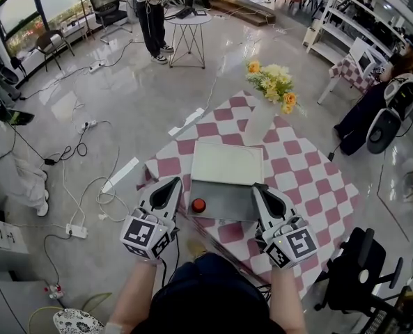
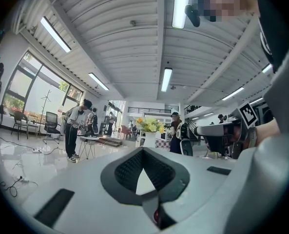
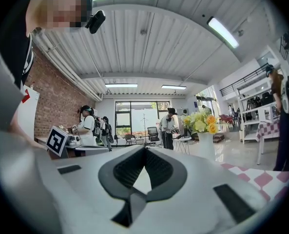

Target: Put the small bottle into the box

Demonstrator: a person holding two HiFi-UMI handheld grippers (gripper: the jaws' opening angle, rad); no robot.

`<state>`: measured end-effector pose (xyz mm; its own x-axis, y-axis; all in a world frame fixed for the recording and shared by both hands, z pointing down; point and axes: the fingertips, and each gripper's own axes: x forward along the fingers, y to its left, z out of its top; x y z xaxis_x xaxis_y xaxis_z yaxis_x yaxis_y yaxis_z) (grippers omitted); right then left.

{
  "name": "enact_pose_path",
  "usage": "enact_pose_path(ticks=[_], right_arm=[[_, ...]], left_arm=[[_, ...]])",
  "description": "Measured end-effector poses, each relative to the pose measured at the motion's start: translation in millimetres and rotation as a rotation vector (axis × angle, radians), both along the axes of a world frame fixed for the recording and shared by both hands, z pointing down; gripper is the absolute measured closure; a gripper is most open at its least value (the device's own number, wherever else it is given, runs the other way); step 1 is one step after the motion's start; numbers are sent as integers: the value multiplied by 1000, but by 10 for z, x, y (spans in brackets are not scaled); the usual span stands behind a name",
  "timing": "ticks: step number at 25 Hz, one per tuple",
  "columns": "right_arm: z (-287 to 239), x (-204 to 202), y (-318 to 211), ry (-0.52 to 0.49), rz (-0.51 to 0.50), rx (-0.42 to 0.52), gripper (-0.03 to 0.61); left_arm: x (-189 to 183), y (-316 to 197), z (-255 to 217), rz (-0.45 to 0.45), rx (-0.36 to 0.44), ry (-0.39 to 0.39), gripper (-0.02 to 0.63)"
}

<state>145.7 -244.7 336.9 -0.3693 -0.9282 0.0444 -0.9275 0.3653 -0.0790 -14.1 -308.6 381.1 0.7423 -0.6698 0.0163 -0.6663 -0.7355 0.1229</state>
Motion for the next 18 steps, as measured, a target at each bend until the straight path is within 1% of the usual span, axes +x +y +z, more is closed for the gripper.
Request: enact_pose_path(ticks=[8, 18], right_arm=[[-98, 38, 48, -6, 32, 37, 575], [-107, 16, 120, -4, 27, 44, 575]], left_arm=[[-11, 43, -100, -5, 23, 10, 612], [-11, 123, -122, -5, 34, 12, 612]])
